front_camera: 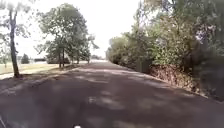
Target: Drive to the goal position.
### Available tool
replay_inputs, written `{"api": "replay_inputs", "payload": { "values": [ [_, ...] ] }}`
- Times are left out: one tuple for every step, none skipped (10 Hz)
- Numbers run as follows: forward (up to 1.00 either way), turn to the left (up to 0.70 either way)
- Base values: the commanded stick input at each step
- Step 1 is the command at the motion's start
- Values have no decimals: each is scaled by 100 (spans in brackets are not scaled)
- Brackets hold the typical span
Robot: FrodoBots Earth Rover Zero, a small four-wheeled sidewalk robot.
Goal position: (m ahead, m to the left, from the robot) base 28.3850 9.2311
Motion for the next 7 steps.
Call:
{"api": "replay_inputs", "payload": {
  "values": [
    [100, -6],
    [100, -6],
    [100, -6],
    [100, -6],
    [100, -6],
    [100, -6],
    [100, -6]
  ]
}}
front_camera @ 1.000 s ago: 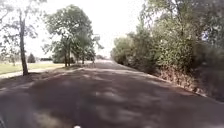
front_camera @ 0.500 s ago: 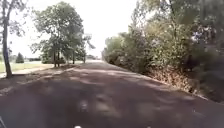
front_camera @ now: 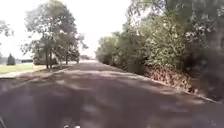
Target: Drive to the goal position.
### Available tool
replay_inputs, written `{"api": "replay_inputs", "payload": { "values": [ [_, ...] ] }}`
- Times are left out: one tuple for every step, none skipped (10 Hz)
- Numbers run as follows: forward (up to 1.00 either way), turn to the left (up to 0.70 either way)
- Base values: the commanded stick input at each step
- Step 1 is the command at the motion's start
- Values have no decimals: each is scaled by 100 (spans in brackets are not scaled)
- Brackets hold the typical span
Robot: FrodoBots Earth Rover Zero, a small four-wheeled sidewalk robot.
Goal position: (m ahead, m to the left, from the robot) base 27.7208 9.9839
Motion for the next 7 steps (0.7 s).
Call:
{"api": "replay_inputs", "payload": {
  "values": [
    [100, -6],
    [100, -5],
    [100, -5],
    [100, -5],
    [100, -5],
    [100, -5],
    [100, -4]
  ]
}}
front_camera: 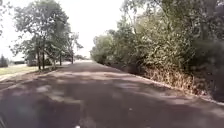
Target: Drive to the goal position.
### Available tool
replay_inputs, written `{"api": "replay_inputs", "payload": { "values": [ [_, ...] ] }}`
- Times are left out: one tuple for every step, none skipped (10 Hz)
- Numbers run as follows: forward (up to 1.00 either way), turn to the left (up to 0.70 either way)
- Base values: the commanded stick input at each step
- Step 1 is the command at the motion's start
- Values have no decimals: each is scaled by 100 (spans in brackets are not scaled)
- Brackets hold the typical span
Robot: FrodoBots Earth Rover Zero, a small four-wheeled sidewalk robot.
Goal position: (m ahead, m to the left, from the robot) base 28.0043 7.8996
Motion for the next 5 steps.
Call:
{"api": "replay_inputs", "payload": {
  "values": [
    [100, -4],
    [100, -5],
    [100, -5],
    [100, -5],
    [100, -5]
  ]
}}
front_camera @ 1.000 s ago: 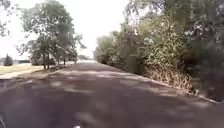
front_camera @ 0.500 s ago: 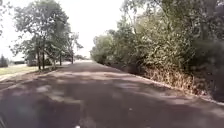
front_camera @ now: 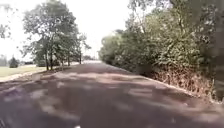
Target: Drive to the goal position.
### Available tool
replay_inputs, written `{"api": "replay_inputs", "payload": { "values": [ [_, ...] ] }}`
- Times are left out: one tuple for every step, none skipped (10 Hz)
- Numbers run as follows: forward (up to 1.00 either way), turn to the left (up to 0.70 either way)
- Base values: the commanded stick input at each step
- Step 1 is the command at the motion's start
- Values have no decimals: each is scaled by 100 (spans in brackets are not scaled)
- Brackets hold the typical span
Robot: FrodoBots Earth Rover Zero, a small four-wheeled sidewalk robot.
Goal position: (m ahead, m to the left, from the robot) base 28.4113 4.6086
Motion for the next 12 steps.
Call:
{"api": "replay_inputs", "payload": {
  "values": [
    [100, -5],
    [100, -5],
    [100, -5],
    [100, -5],
    [100, -7],
    [100, -7],
    [100, -7],
    [100, -7],
    [100, -7],
    [100, -7],
    [100, -7],
    [100, -6]
  ]
}}
